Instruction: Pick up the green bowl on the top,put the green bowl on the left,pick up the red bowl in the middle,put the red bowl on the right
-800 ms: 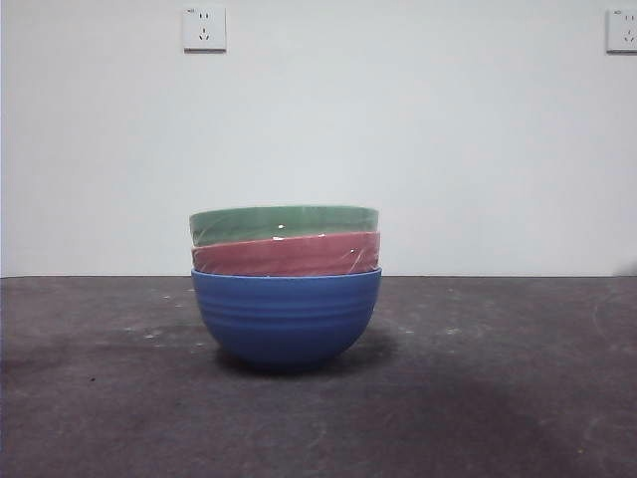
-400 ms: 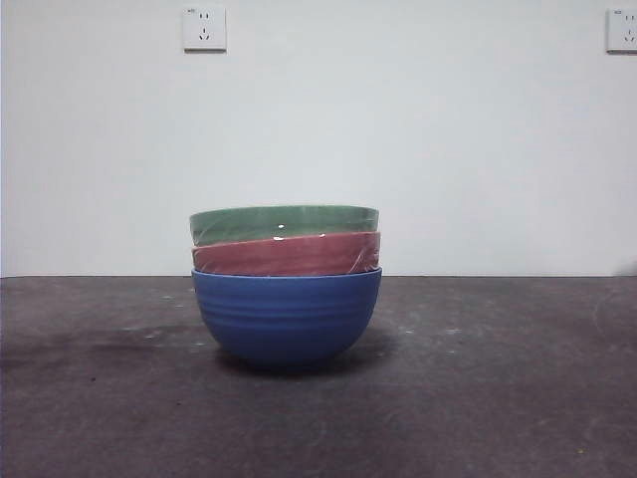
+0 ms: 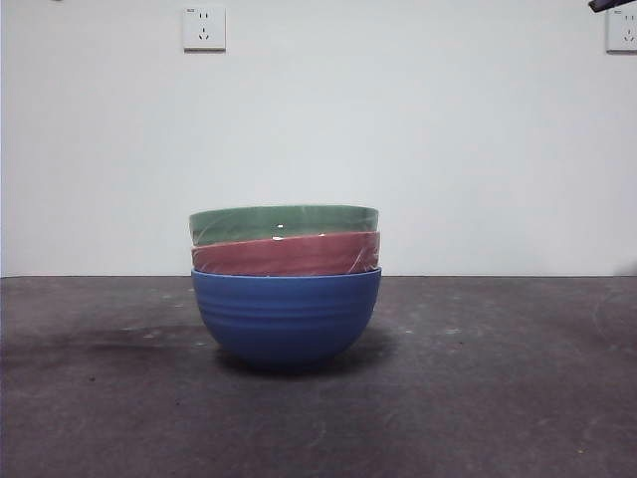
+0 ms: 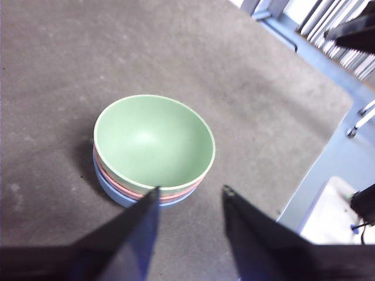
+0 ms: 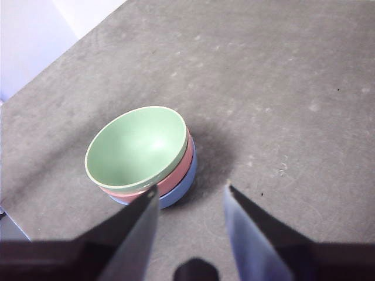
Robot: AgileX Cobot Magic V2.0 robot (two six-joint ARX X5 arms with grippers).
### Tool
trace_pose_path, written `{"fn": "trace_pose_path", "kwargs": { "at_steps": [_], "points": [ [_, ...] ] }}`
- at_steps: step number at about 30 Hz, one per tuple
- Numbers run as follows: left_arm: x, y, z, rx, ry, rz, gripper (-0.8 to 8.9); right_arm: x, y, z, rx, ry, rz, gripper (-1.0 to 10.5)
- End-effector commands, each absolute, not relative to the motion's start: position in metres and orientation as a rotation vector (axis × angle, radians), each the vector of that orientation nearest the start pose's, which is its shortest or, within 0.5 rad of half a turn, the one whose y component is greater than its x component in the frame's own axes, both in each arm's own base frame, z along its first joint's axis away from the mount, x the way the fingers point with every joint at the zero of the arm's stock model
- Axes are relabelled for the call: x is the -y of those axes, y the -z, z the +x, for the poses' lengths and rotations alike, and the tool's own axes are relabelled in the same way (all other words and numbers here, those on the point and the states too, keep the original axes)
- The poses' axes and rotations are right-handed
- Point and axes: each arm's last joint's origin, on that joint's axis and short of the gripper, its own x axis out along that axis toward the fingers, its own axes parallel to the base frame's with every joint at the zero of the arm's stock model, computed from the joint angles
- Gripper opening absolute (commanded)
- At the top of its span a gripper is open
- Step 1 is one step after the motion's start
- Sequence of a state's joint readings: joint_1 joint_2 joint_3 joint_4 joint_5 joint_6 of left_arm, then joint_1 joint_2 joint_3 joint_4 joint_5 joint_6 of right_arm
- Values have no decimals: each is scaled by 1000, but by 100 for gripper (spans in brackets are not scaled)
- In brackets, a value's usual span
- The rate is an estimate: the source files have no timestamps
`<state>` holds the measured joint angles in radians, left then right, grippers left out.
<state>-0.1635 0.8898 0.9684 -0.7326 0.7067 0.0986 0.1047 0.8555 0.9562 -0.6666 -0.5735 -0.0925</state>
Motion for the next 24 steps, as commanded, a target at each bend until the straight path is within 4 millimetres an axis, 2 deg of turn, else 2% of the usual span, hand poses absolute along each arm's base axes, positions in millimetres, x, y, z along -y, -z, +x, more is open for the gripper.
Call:
{"fn": "trace_pose_path", "kwargs": {
  "at_steps": [1, 5, 11, 15, 18, 24],
  "points": [
    [58, -334, 172, -621, 898, -18, 328, -33, -338, 161, -527, -692, 38, 229],
    [84, -336, 188, -645, 970, 102, 328, -33, -337, 162, -533, -692, 41, 225],
    [139, -325, 208, -732, 1048, 352, 314, -33, -336, 164, -543, -690, 47, 225],
    [173, -305, 220, -809, 1085, 449, 314, -33, -335, 165, -550, -690, 48, 225],
    [191, -286, 228, -857, 1093, 505, 314, -34, -334, 166, -554, -689, 49, 225],
    [207, -253, 241, -949, 1109, 567, 314, -34, -334, 166, -556, -690, 49, 221]
  ]
}}
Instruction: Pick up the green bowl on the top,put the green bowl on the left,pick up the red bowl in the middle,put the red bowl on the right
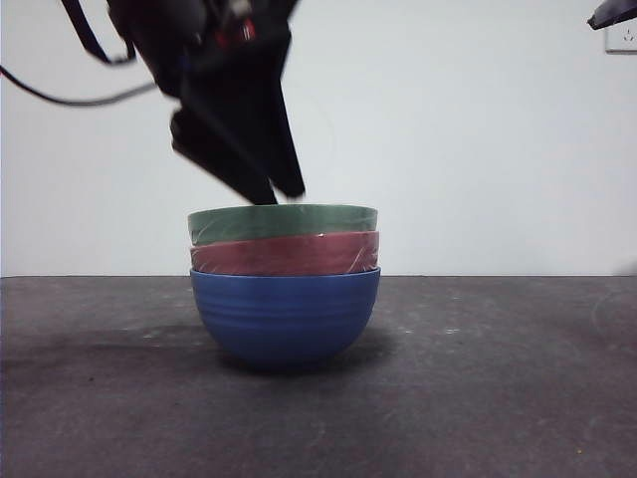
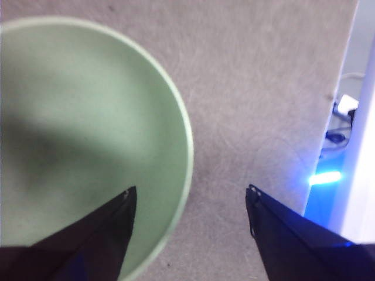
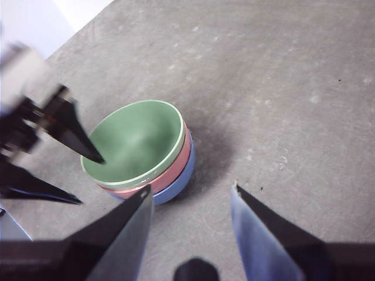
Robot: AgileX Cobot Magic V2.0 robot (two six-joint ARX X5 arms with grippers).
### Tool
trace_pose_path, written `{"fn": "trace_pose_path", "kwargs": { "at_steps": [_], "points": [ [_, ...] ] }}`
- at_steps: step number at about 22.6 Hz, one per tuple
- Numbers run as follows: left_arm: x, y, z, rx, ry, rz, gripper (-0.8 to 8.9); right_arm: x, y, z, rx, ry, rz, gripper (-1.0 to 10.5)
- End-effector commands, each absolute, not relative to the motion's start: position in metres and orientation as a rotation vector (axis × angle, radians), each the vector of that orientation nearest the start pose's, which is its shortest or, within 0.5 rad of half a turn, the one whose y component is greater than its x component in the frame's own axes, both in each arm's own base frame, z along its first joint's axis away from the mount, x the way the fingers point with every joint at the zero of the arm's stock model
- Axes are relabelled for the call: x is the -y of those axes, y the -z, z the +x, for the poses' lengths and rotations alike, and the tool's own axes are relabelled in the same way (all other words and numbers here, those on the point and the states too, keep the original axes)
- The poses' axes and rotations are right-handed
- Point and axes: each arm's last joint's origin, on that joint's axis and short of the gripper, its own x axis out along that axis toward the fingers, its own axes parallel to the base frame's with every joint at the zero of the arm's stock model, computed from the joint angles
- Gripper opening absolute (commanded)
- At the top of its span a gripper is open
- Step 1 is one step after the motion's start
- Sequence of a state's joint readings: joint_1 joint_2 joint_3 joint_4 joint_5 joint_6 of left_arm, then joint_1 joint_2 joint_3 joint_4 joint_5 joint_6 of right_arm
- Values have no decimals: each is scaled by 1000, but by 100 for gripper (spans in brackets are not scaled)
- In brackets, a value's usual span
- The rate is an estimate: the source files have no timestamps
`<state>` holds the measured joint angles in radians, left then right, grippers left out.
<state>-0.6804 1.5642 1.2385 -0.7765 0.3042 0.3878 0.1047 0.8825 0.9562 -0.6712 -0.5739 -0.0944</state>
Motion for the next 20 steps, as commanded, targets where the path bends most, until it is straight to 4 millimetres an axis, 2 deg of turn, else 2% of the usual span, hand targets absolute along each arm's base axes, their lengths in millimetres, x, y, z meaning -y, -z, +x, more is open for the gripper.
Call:
{"fn": "trace_pose_path", "kwargs": {
  "at_steps": [1, 7, 9, 10, 15, 20],
  "points": [
    [208, -250, 242, -961, 1101, 577, 314, -34, -334, 166, -556, -690, 49, 221],
    [210, -248, 245, -944, 1104, 582, 287, -34, -334, 167, -557, -687, 48, 221],
    [209, -248, 244, -934, 1124, 613, 65, -34, -334, 167, -557, -687, 48, 221],
    [209, -247, 244, -930, 1131, 622, -14, -33, -334, 167, -557, -686, 48, 221],
    [210, -251, 245, -912, 1144, 633, -13, -33, -333, 167, -560, -683, 47, 221],
    [215, -269, 248, -861, 1147, 631, -12, -34, -333, 168, -564, -683, 48, 220]
  ]
}}
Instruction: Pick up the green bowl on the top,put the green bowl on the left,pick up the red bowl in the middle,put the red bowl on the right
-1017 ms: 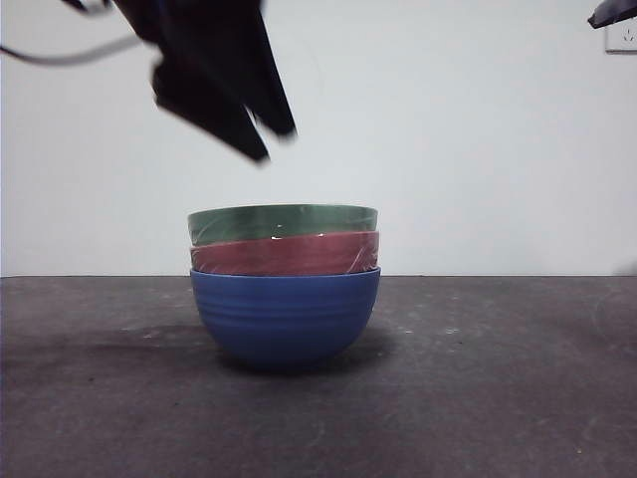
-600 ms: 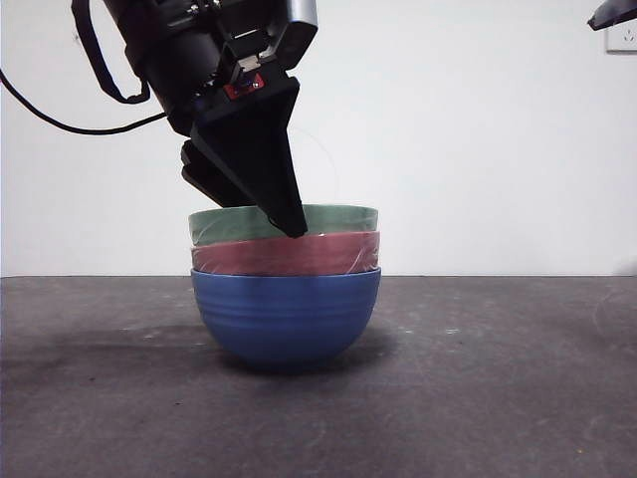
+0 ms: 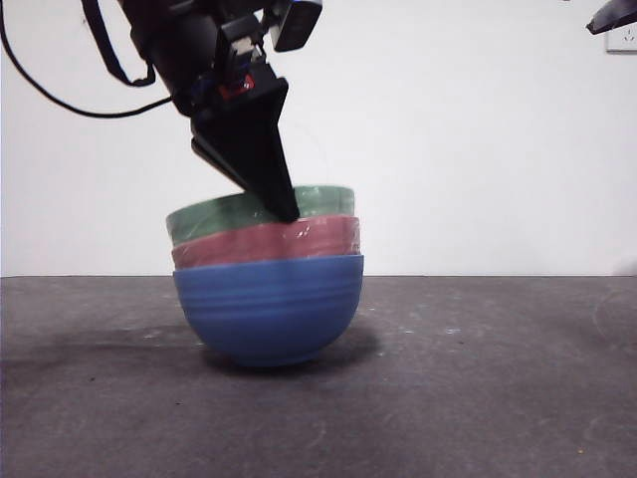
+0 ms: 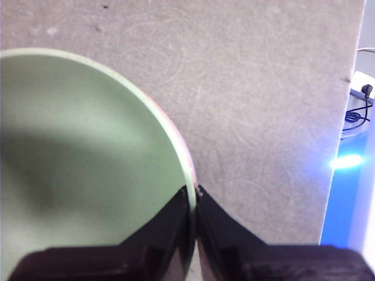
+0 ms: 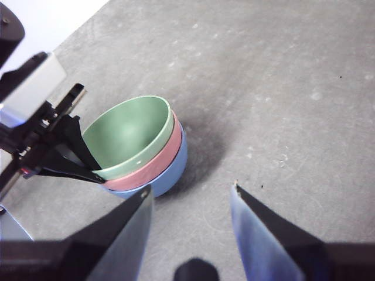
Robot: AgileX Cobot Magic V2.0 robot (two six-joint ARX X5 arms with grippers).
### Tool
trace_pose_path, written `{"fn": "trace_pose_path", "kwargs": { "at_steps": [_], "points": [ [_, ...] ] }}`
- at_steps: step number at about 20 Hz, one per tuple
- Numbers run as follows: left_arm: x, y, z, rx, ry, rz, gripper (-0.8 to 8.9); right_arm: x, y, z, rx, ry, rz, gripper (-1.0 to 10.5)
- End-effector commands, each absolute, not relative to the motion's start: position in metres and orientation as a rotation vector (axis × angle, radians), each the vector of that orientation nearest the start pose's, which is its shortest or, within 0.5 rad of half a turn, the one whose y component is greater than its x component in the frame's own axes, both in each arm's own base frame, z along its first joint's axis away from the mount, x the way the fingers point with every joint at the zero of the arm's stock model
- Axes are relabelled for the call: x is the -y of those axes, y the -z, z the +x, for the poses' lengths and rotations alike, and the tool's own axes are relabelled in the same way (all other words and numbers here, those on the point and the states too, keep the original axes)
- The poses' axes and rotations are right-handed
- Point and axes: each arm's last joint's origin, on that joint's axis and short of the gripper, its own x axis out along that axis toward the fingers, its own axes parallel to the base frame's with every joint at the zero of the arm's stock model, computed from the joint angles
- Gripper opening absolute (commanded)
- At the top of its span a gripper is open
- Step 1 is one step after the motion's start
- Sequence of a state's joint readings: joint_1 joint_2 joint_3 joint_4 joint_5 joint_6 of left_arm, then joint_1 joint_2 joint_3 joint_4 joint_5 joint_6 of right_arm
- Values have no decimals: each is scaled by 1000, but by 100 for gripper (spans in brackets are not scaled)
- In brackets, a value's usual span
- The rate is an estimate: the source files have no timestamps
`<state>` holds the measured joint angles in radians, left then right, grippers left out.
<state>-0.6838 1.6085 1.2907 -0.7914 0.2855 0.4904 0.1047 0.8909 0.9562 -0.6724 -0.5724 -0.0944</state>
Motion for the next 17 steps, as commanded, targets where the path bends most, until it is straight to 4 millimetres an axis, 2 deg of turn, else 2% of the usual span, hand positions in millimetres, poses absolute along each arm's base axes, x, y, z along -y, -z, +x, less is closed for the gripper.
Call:
{"fn": "trace_pose_path", "kwargs": {
  "at_steps": [1, 5, 8, 10, 13, 17],
  "points": [
    [216, -275, 249, -844, 1147, 631, -12, -34, -333, 169, -564, -683, 49, 220],
    [223, -300, 249, -777, 1154, 630, -9, -34, -332, 169, -566, -683, 49, 220],
    [227, -310, 246, -755, 1153, 642, -9, -34, -332, 169, -566, -683, 49, 220],
    [224, -326, 244, -752, 1082, 671, -9, -34, -332, 169, -566, -683, 49, 220],
    [206, -364, 230, -770, 873, 672, -9, -34, -332, 169, -566, -683, 49, 220],
    [161, -396, 191, -825, 695, 585, -9, -34, -332, 169, -566, -683, 49, 218]
  ]
}}
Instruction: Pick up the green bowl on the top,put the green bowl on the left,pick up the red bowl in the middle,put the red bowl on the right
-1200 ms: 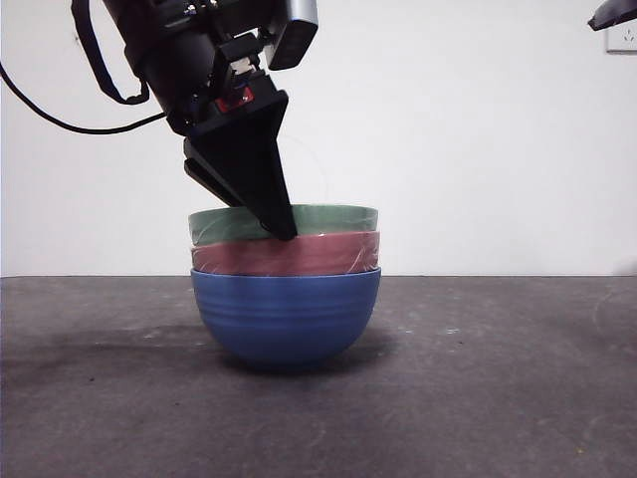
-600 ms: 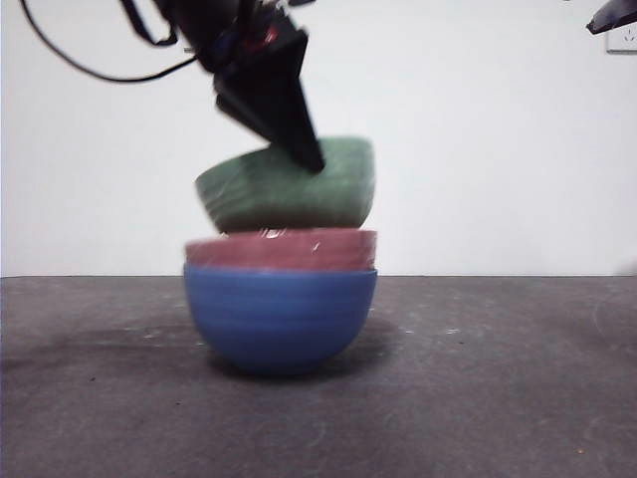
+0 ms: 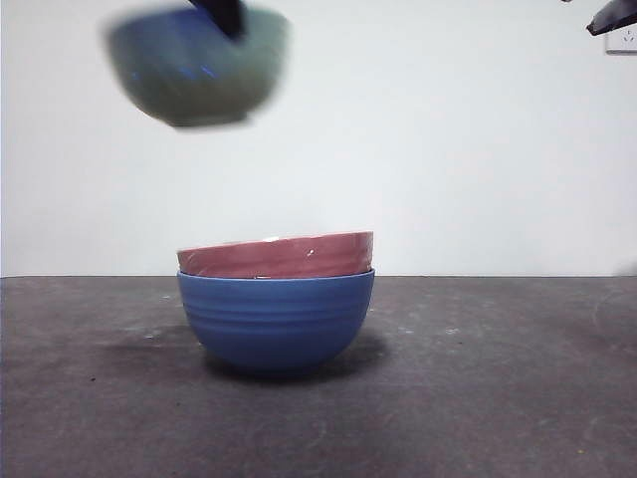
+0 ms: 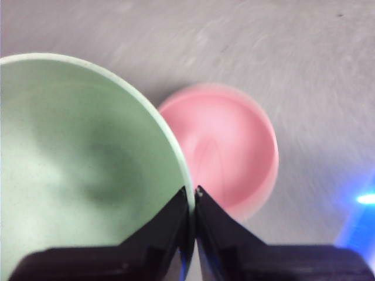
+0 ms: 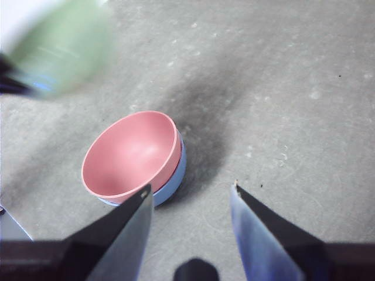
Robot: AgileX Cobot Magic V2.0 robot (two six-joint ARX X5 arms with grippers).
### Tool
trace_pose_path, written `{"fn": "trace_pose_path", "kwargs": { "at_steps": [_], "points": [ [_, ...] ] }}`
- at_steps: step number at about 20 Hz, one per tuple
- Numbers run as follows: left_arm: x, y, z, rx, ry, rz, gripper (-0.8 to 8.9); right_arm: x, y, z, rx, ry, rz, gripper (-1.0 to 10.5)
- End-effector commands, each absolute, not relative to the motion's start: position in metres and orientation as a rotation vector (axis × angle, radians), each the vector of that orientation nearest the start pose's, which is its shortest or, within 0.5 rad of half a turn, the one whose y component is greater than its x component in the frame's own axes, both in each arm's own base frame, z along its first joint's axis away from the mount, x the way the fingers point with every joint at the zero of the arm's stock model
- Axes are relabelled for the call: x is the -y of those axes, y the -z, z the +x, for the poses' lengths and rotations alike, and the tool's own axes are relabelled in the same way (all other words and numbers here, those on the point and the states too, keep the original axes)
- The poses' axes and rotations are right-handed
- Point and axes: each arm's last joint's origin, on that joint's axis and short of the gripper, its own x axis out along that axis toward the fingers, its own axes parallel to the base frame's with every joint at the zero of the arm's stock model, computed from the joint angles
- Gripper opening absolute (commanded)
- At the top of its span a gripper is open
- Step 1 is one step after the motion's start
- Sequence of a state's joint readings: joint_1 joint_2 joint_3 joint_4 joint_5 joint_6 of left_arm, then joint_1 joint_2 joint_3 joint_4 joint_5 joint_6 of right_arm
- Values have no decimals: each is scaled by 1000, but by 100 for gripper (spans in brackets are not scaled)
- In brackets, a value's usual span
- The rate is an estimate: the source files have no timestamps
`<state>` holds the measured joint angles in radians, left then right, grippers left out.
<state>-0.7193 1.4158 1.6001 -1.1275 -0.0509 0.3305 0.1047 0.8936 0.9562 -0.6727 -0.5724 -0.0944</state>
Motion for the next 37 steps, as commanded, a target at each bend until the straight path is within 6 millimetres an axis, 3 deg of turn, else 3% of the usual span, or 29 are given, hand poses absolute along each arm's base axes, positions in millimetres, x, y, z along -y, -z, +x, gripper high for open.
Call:
{"fn": "trace_pose_path", "kwargs": {
  "at_steps": [1, 4, 7, 14, 20, 23, 26, 31, 37],
  "points": [
    [152, -398, 182, -827, 655, 556, -9, -34, -332, 169, -566, -683, 49, 218],
    [131, -383, 157, -843, 600, 460, -9, -34, -332, 169, -566, -683, 50, 218],
    [129, -347, 143, -900, 583, 398, -9, -34, -332, 169, -567, -683, 53, 218],
    [151, -256, 138, -930, 576, 371, -9, -34, -332, 169, -573, -680, 64, 217],
    [146, -212, 133, -958, 572, 390, -9, -34, -332, 169, -575, -679, 69, 218],
    [147, -211, 133, -954, 598, 372, 16, -34, -332, 169, -574, -680, 69, 219],
    [149, -211, 133, -955, 625, 354, 378, -36, -332, 169, -574, -697, 66, 222],
    [146, -221, 133, -966, 604, 335, 382, -51, -336, 169, -526, -772, 32, 231],
    [129, -302, 120, -835, 607, 247, 382, -102, -343, 186, -601, -904, -82, 263]
  ]
}}
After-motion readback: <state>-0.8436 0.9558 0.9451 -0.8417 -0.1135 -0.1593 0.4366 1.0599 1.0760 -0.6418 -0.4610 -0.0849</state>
